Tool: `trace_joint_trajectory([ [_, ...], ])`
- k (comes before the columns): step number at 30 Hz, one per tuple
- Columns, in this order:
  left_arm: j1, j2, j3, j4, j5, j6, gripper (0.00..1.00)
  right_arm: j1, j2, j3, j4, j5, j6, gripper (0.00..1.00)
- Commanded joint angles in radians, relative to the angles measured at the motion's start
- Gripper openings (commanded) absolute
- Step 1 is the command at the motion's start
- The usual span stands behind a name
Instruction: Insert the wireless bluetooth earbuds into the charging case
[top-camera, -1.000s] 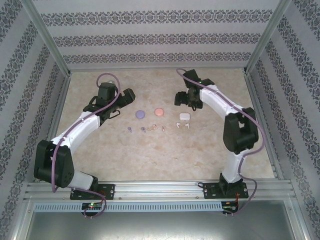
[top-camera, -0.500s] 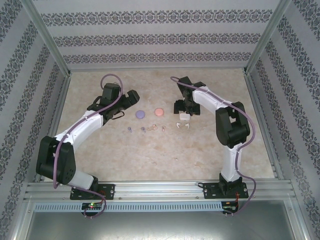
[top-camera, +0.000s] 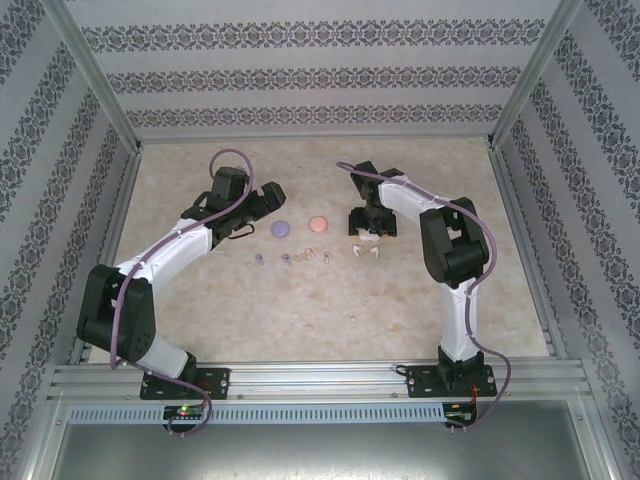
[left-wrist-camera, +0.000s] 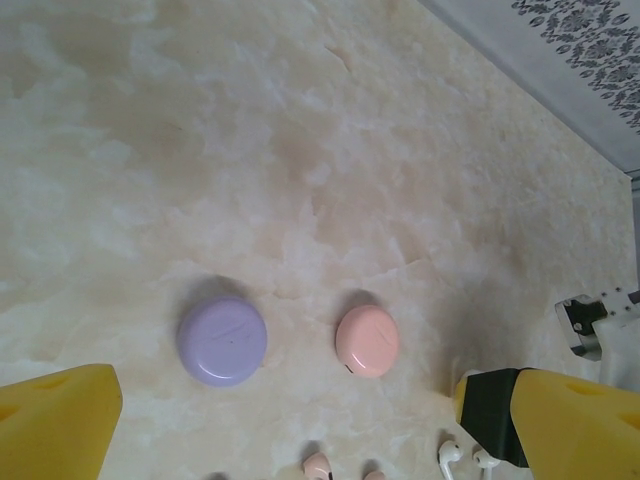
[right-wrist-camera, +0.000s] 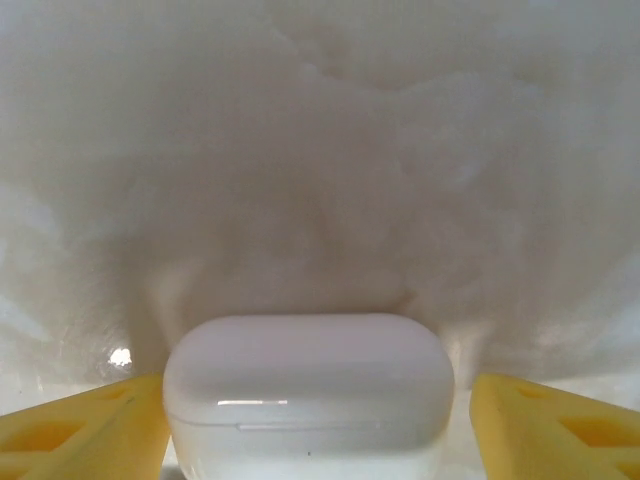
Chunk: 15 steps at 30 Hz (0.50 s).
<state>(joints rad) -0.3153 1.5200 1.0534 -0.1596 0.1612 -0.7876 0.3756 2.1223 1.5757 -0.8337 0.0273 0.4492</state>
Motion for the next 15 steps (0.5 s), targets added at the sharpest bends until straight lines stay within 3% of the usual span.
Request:
trace_joint_trajectory([
  [1,-0.016,0.011,0.028,0.023,-0.001,0.000,1.00,0.002,0.027,0.032,-0.005,0.033,0.000,0.77],
  [8,-0.019,0.005,0.033,0.020,-0.009,0.009,1.00,0.001,0.035,0.032,0.001,0.051,0.013,0.72],
  [15,-0.024,0.005,0.054,-0.009,0.003,0.021,1.00,-0.004,0.045,0.050,0.013,0.041,0.058,0.75],
])
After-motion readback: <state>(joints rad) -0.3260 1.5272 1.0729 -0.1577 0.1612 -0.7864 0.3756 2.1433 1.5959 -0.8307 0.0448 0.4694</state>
